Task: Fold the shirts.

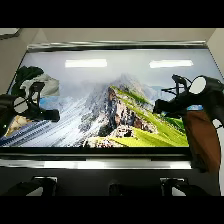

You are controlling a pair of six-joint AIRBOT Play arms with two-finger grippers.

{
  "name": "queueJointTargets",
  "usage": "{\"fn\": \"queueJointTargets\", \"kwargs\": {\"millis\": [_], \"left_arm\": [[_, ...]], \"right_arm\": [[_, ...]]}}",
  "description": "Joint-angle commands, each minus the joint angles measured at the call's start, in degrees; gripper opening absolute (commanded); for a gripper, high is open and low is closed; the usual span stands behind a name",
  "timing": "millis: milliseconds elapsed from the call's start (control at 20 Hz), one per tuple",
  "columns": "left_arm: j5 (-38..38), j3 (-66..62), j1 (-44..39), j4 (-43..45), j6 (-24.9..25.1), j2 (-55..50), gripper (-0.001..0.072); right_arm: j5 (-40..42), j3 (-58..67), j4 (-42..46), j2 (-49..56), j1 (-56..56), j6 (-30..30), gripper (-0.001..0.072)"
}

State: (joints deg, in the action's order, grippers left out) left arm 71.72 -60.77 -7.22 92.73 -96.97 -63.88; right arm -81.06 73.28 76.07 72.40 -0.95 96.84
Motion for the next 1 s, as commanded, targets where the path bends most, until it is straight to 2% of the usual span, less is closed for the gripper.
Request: {"fn": "queueJointTargets", "kwargs": {"millis": [0, 800, 950], "left_arm": [[-0.02, 0.02, 0.02, 0.0, 0.02, 0.04, 0.0664], [-0.02, 0.02, 0.02, 0.0, 0.02, 0.02, 0.0664], [-5.55, 0.11, 0.02, -0.9, -1.25, -0.15, 0.0664]], "right_arm": [[-0.02, -0.02, 0.0, 0.02, -0.07, 0.0, 0.0632], [0.33, -0.02, -0.22, 0.02, -0.07, 0.02, 0.0632], [3.06, -0.02, -0.39, 0.02, -0.07, 0.04, 0.0632]]}}
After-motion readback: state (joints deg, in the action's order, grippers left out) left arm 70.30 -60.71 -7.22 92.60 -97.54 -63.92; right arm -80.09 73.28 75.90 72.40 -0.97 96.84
